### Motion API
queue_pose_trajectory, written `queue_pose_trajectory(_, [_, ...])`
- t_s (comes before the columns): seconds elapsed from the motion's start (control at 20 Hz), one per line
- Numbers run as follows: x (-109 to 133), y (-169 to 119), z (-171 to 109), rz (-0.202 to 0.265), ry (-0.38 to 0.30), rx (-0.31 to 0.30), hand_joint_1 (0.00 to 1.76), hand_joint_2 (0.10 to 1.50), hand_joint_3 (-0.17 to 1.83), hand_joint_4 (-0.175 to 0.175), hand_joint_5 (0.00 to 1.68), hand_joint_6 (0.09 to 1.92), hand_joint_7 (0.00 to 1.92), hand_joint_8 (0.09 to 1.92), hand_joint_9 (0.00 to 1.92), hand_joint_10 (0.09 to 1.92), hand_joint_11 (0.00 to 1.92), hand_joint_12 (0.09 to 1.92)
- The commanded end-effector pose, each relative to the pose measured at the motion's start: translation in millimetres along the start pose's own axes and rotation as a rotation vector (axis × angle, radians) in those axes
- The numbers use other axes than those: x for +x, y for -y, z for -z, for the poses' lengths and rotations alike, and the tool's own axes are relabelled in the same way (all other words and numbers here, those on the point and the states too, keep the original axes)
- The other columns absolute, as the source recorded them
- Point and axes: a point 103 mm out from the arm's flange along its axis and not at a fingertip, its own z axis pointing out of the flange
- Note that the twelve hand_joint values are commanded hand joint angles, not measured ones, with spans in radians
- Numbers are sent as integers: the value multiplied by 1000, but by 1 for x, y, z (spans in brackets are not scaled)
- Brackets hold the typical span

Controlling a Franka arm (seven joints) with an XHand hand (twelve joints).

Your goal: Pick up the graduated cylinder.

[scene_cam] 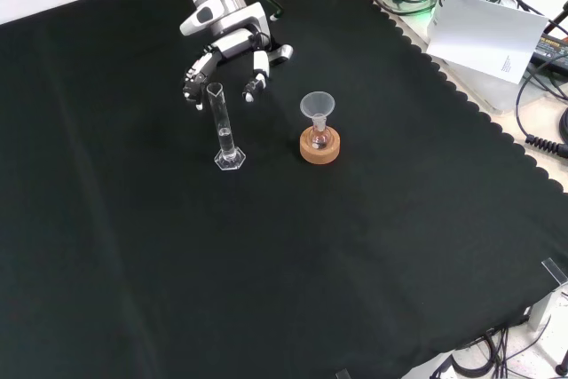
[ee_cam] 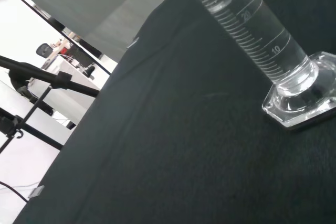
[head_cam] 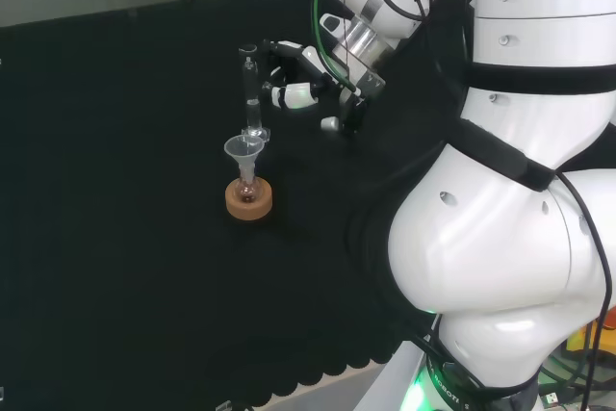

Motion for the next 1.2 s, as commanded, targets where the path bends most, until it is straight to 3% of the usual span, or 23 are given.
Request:
queue_pose_trajectory(0.05, [-2, -6, -9, 20, -46, -7, 876, 683, 606, -39, 422, 87, 423, 645, 655, 555, 418, 1315])
queue_pose_trajectory(0.95, [-4, -21, -35, 116, -110, -32, 953, 640, 638, -37, 462, 87, 477, 624, 723, 518, 487, 1285])
queue_pose_trajectory(1.2, [-2, -24, -40, 120, -125, -41, 964, 638, 644, -36, 474, 87, 490, 622, 736, 513, 494, 1281])
